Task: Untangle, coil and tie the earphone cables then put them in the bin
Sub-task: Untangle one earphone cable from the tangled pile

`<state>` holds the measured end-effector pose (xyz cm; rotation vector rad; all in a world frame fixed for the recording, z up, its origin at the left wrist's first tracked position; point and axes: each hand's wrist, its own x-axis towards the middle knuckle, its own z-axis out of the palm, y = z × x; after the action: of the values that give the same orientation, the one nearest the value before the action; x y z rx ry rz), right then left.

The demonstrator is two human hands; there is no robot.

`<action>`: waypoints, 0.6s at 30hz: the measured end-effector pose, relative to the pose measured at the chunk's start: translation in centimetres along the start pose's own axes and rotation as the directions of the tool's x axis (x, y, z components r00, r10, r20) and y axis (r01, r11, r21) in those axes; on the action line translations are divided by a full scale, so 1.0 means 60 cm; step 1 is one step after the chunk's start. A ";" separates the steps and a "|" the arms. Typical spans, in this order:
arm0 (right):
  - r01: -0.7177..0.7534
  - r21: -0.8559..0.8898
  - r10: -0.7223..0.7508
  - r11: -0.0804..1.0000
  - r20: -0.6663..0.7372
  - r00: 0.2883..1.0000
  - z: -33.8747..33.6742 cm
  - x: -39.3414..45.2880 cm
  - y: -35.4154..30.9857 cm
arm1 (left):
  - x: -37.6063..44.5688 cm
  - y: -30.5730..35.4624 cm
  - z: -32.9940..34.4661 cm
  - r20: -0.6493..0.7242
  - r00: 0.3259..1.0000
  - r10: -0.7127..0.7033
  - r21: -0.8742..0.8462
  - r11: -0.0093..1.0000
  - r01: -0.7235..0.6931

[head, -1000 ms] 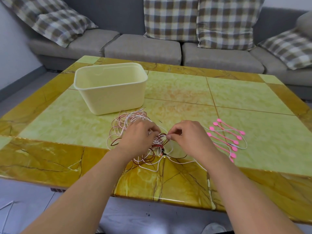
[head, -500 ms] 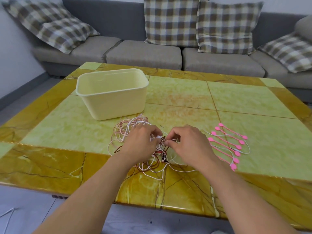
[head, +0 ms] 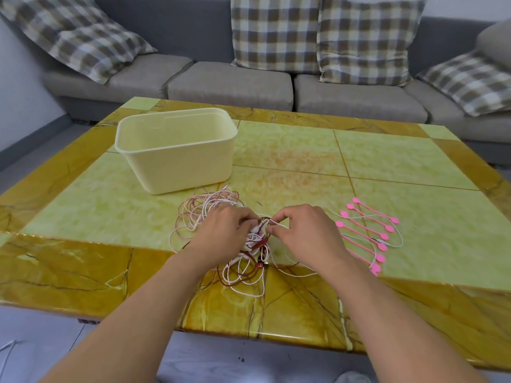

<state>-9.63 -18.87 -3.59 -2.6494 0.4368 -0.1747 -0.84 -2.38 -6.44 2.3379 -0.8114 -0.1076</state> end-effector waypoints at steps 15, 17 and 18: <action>-0.002 0.034 0.001 0.999 0.014 1.000 0.004 -0.007 0.003 | -0.009 0.027 -0.006 0.096 0.995 0.014 -0.133 0.991 -0.001; 0.007 0.036 -0.007 0.999 0.000 1.000 0.003 -0.009 0.003 | -0.010 0.031 -0.007 0.096 0.995 -0.017 -0.143 0.989 0.030; 0.007 0.040 -0.006 0.999 -0.003 1.000 0.002 -0.010 0.003 | -0.010 0.032 -0.007 0.097 0.995 -0.025 -0.147 0.988 0.039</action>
<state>-10.20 -18.78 -3.78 -2.6121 0.4214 -0.1875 -2.21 -2.96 -5.00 2.2193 -0.7843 -0.2853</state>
